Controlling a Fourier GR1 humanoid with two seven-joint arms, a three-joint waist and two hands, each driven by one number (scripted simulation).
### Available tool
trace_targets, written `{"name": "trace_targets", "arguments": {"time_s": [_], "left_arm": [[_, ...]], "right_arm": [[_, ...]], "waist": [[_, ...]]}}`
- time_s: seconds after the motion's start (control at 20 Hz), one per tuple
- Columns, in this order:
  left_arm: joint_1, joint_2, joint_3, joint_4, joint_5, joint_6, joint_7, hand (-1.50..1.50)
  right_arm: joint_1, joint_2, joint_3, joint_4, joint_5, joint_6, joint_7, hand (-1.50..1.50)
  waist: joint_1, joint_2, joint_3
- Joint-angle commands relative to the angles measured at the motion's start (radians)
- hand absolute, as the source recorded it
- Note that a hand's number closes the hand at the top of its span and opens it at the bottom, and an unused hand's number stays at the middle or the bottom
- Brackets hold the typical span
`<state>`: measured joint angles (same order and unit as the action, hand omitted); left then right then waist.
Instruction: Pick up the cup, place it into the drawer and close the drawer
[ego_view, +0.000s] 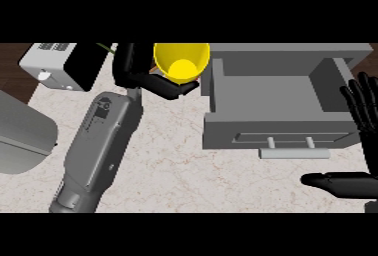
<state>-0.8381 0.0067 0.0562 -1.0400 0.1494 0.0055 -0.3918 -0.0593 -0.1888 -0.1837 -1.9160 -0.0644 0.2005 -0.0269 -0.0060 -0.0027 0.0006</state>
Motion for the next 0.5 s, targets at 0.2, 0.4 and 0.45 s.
{"name": "trace_targets", "arguments": {"time_s": [0.2,0.4,0.45], "left_arm": [[-0.24,-0.007,-0.11,0.18,0.044,0.217,0.075,1.5],[-0.334,-0.007,-0.162,0.33,0.15,0.252,0.062,1.5],[-0.317,-0.007,-0.169,0.373,0.157,0.251,0.022,1.5]], "right_arm": [[-0.012,-0.001,0.0,0.017,-0.001,0.018,-0.023,-1.5],[-0.04,-0.006,-0.012,0.062,-0.011,0.023,-0.03,-1.5],[-0.018,-0.021,-0.024,0.021,-0.024,0.035,-0.015,-1.5]], "waist": [[-0.017,0.006,0.0],[-0.032,0.01,0.0],[-0.033,0.01,0.0]]}}
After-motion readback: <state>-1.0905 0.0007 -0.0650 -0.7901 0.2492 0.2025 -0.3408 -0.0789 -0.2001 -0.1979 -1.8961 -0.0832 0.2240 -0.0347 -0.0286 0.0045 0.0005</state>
